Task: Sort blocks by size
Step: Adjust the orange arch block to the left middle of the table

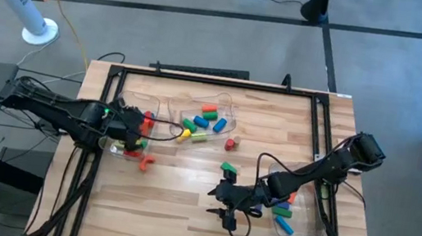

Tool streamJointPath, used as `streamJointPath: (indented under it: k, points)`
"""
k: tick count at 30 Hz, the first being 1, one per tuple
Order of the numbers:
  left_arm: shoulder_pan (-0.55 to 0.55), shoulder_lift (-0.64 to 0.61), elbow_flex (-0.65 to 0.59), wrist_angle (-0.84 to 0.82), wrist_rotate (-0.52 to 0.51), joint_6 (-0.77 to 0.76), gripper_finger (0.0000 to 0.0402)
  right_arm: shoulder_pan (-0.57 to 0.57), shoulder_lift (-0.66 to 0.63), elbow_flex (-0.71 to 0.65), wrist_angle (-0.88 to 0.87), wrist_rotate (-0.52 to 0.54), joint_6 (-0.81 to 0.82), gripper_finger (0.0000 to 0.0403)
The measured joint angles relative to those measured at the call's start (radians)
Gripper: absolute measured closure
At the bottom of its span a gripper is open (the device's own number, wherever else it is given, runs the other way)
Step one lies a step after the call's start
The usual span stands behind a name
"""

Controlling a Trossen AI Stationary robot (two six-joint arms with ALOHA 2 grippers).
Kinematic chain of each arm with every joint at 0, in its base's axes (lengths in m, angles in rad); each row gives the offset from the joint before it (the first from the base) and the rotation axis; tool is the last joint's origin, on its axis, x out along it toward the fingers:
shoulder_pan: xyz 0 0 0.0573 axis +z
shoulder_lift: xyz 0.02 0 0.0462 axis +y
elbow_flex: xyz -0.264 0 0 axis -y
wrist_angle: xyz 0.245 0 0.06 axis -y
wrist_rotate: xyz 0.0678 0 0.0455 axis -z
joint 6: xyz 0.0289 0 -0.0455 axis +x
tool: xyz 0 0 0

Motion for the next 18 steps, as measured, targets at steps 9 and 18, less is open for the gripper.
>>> streamJointPath:
  k: [9, 18]
  points:
    - [-0.052, 0.002, 0.000, 0.259, 0.110, 0.269, 0.0157, 0.000, 0.000, 0.000, 0.000, 0.000, 0.000, 0.0121]
    - [-0.105, 0.130, 0.000, 0.324, 0.181, 0.387, 0.0157, -0.002, 0.000, 0.000, 0.001, 0.000, -0.006, 0.0121]
